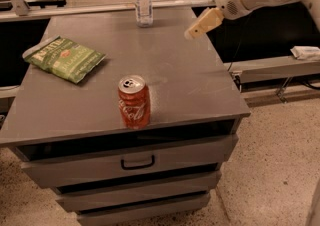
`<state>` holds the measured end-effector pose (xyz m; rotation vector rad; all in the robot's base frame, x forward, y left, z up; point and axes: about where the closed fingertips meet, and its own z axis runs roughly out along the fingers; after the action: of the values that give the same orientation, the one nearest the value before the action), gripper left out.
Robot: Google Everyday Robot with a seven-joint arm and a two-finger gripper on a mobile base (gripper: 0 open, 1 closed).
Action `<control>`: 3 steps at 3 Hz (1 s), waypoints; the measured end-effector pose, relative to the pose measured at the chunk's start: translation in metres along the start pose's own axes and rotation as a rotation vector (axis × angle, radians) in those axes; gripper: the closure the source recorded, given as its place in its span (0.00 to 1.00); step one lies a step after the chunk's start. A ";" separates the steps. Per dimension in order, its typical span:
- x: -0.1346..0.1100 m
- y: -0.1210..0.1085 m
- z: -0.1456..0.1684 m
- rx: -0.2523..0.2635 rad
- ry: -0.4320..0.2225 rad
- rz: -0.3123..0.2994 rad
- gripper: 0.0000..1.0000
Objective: Move blue plastic bottle near coke can
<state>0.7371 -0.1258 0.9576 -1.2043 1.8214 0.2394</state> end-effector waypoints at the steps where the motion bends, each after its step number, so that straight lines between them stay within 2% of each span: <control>1: -0.010 -0.040 0.043 0.098 -0.141 0.057 0.00; 2: -0.028 -0.086 0.087 0.192 -0.286 0.081 0.00; 3: -0.047 -0.116 0.127 0.235 -0.390 0.124 0.00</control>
Offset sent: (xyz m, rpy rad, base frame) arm 0.2211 0.0180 0.0469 0.4391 -0.4423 -0.1792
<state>0.9096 -0.0796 0.9565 -0.8167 1.5339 0.2985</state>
